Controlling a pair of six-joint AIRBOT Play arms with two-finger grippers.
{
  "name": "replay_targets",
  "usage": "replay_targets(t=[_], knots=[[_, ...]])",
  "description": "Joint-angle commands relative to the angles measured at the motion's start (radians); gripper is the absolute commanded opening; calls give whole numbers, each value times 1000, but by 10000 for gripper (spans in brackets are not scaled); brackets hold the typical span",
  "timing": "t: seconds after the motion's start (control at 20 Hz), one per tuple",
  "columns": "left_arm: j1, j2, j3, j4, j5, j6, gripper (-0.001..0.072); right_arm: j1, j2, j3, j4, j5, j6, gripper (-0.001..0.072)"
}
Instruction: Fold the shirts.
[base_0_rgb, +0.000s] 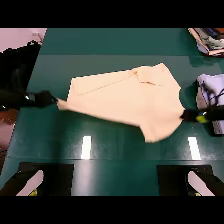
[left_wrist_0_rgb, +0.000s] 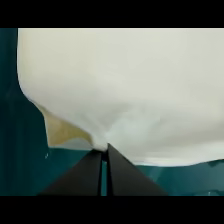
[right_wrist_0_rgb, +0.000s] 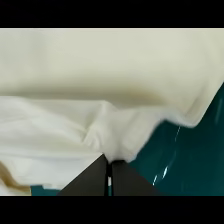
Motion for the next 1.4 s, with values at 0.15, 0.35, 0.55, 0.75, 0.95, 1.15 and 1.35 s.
replay_targets(t=[0.15, 0.35, 0.55, 0.75, 0.95, 1.15, 1.35], knots=[[1, 1, 654, -2, -81, -31, 22, 6, 114, 554, -1, -137, -2, 11], [1, 1, 1081, -2, -88, -50, 23, 6, 114, 891, -10, -137, -59, 11], [1, 48, 1278, -6, -19, -82, 22, 6, 114, 1120, -13, -136, -70, 11], [1, 133, 1277, -8, 35, -106, 22, 5, 90, 1283, -90, -69, -67, 10], [1, 143, 1219, 20, -20, -120, 22, 1, -8, 1366, -97, 63, -65, 9], [1, 115, 907, 53, -96, -132, 22, 10, -142, 1184, -77, 145, -60, 9], [0, -45, 576, 52, -154, -124, 22, 79, -362, 1019, -87, 220, -61, 9]])
